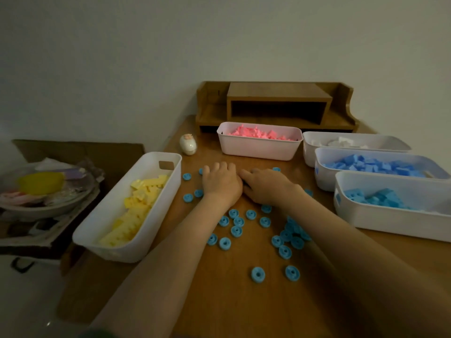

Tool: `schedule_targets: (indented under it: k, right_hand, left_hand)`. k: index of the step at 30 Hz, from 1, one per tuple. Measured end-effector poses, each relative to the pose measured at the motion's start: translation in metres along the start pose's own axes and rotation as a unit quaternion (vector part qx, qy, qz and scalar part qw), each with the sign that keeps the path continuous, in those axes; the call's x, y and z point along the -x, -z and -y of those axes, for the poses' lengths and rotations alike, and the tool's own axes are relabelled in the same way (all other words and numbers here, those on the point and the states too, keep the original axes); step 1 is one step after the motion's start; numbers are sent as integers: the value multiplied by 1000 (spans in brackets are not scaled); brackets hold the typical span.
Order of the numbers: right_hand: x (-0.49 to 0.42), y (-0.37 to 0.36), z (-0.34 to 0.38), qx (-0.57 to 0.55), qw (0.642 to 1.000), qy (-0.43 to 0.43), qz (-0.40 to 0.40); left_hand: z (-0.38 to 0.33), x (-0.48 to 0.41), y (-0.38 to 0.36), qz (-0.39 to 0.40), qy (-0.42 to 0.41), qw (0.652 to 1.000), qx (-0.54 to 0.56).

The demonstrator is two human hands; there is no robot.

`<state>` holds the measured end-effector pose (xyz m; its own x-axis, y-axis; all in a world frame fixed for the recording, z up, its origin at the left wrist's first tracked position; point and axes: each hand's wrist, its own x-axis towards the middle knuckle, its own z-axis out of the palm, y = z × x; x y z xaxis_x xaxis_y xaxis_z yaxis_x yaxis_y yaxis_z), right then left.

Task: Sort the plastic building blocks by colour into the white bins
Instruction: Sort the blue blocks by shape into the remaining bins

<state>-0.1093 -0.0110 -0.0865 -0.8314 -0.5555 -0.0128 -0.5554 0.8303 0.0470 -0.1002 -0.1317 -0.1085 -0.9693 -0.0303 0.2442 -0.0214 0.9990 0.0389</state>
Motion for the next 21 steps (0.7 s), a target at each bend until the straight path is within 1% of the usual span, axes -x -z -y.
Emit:
schedule_targets:
  k: [3, 5, 8, 10, 14, 16, 19, 21]
  right_hand:
    - [15, 2, 7, 14, 999, -18, 23]
    - [25, 4, 10, 15, 999, -29, 34]
    - [33, 6, 10, -16, 998, -49, 44]
    - [39, 7, 7, -50, 994, -81, 47]
    - [48, 12, -2, -111, 983, -141, 45]
    - [50, 13, -8, -124, 981, -148, 23]
    - [59, 17, -13, -164, 974, -136, -79]
    - [68, 24, -14, -167, 967, -127, -141]
  left_hand:
    - [-10, 14, 4, 21, -9, 996, -85]
    - [-16, 24, 10, 37, -24, 992, -119]
    - [-18, 30, 17, 43, -53, 989, -130]
    - [-18, 34, 21, 44, -63, 988, -133]
    - [-23, 36, 30, 47, -38, 994, -91]
    - [-28, 37, 35, 53, -31, 995, -77]
    - [-34, 35, 39, 51, -26, 998, -40]
    - [-39, 34, 44, 39, -26, 999, -5]
